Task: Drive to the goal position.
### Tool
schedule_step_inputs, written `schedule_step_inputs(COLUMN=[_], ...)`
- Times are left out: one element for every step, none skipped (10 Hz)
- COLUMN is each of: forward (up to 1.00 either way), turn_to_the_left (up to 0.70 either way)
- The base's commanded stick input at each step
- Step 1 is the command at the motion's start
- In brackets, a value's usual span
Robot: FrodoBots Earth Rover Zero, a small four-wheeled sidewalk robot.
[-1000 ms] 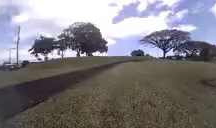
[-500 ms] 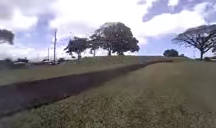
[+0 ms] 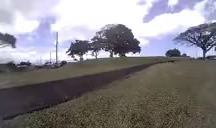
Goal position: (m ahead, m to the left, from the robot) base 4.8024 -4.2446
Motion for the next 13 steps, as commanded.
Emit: schedule_step_inputs(forward=[0.5, 0.5, 0.5, 0.5, 0.5, 0.5, 0.5, 0.5, 0.5, 0.5, 0.5, 0.5, 0.5], turn_to_the_left=[0.0, 0.0, 0.0, 0.0, 0.0, 0.0, 0.06, 0.5, 0.5, 0.5, 0.5, 0.5, 0.5])
